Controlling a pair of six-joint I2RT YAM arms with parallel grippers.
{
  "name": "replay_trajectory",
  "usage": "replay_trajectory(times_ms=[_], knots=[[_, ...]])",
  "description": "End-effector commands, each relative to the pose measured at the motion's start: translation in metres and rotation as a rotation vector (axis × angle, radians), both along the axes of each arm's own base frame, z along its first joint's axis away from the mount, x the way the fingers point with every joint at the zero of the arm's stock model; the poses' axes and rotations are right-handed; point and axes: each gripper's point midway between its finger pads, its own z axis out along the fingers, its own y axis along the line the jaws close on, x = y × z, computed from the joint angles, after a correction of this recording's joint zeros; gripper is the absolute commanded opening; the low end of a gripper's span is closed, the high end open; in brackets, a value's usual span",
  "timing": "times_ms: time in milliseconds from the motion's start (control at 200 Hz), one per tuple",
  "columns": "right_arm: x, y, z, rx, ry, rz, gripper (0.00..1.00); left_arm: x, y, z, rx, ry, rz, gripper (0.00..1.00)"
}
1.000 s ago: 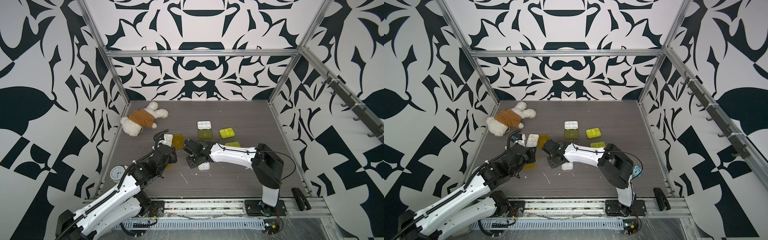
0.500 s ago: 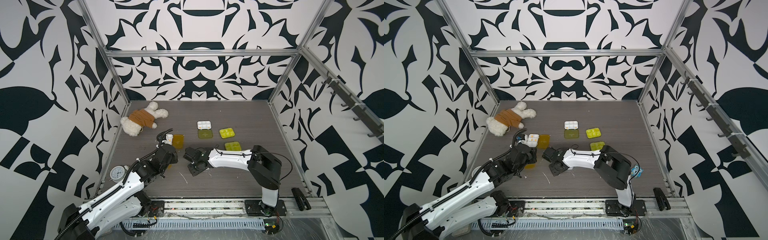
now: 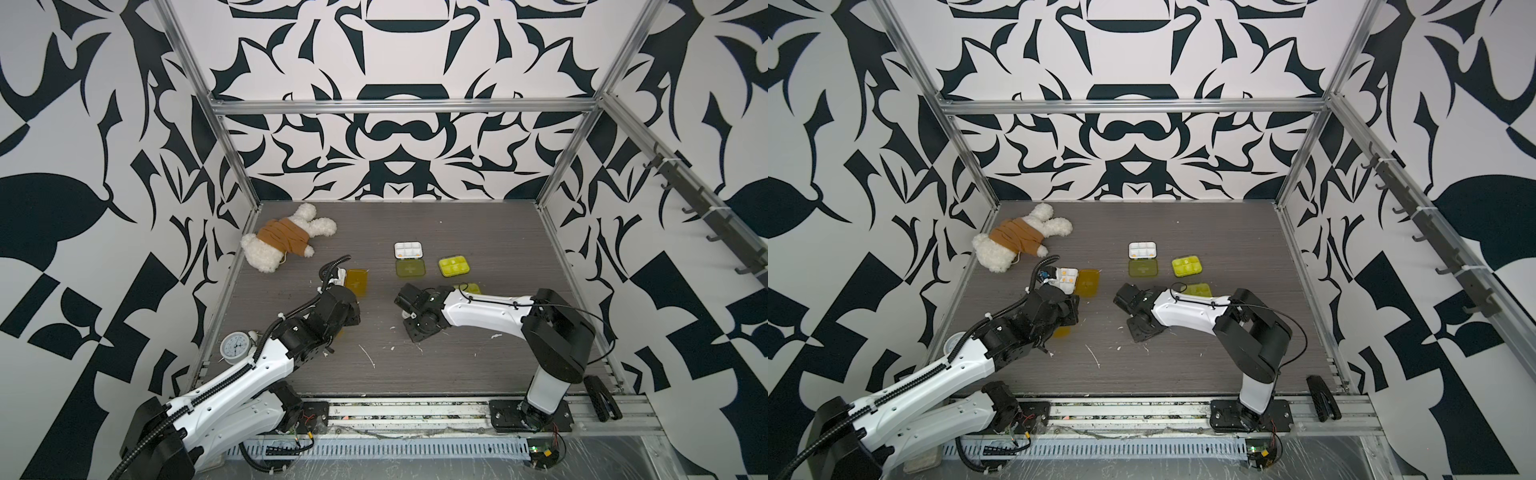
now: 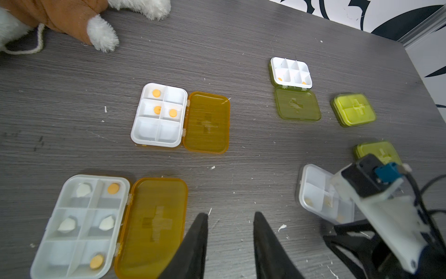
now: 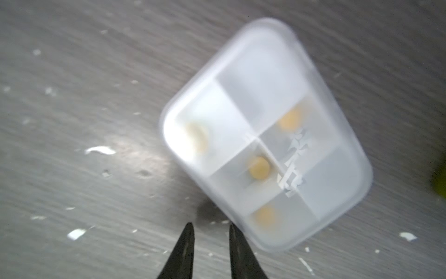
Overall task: Close pillboxes
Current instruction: Move the pillbox to the center of the board.
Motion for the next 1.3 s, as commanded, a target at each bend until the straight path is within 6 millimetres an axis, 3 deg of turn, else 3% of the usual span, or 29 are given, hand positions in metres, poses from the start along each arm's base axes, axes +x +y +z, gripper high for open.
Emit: replay_trajectory(times_ms=[0,205,400,495,755,940,1295], knots=[[0.020,-0.014,0.006,-0.004,-0.034,-0.017,0.29,0.006,-0.006,0.014,-0.031,-0.022,-0.002,0.35],[0.043,-0.020,0.018,-0.002,-0.066,-0.045,0.28,0.006,-0.007,0.011,-0.025,-0.012,-0.005,0.35],[0.032,0.023,0.057,0.097,-0.110,0.032,0.28,0.006,-0.007,0.010,-0.023,-0.012,-0.006,0.35],[0.033,0.046,0.054,0.159,-0.089,0.050,0.28,0.008,-0.009,0.010,-0.022,-0.012,-0.008,0.35],[0.060,0.078,0.044,0.177,-0.120,0.063,0.28,0.012,-0.016,0.010,-0.021,-0.003,-0.021,0.35],[0.076,0.075,0.034,0.126,-0.152,0.040,0.26,0.013,-0.019,0.009,-0.024,0.003,-0.030,0.35],[0.087,0.035,0.019,0.043,-0.155,-0.045,0.25,0.015,-0.021,0.009,-0.016,-0.003,-0.039,0.35]])
